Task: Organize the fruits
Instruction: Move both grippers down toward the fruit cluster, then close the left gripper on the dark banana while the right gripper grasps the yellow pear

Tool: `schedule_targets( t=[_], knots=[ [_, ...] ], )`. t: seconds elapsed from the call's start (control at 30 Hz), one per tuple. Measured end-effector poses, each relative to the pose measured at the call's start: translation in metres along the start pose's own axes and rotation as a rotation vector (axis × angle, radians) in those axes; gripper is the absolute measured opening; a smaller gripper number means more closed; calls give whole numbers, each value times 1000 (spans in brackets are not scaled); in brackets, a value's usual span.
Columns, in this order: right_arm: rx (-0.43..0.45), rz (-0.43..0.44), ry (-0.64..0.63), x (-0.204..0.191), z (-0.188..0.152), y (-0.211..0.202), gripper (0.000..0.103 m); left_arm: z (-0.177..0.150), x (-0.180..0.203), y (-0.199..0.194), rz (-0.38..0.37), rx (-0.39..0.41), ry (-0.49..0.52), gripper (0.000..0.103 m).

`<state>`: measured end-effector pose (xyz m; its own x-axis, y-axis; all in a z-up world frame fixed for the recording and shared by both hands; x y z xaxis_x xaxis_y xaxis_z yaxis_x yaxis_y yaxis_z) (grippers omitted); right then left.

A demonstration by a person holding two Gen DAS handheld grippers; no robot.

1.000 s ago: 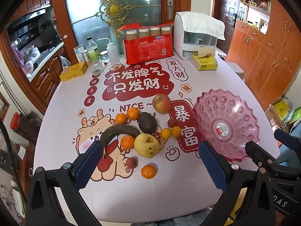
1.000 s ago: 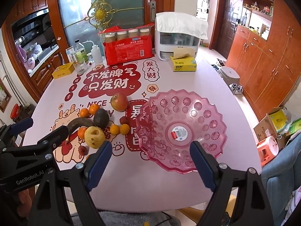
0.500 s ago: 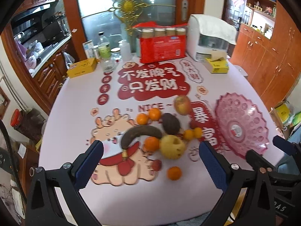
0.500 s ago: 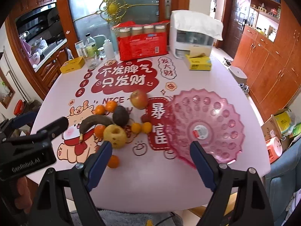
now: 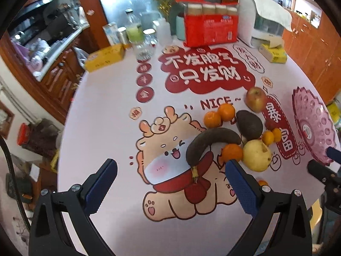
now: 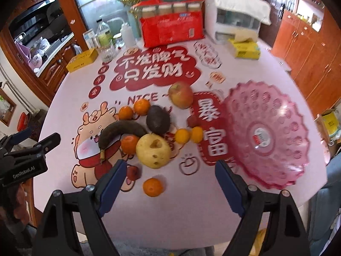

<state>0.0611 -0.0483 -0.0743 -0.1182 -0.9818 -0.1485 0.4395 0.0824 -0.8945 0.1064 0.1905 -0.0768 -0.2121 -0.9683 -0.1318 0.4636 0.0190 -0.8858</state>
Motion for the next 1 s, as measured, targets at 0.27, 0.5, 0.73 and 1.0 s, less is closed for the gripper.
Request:
schedule_targets(
  t=[0.27,0.5,0.73,1.0],
  knots=[
    [-116,60,30,-11,-1,68,85,20,14,74,-133,-38,157,95],
    [-205,87,64,-12,-4,119,85,25,40,131,-206,-115,257,82],
    [-239,138,91,-13,-2,138,85,30,54,164,-255,-172,272,65],
    [-250,171,72,-10,1,149,72,32,68,182,-278,-193,321,60]
  ],
)
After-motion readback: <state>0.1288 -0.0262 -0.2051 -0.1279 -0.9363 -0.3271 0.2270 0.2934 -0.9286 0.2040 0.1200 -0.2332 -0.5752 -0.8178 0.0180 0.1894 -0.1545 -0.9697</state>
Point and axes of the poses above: each gripper's, at about its wrist camera, not at the fingertips, and y roughly the way its jaws point, x to its right, z to its top, the point moved 3 cm from there along y, roughly the way its jaws point, and after that the axes turned 8 degrees about y, right-handed, at the moved point
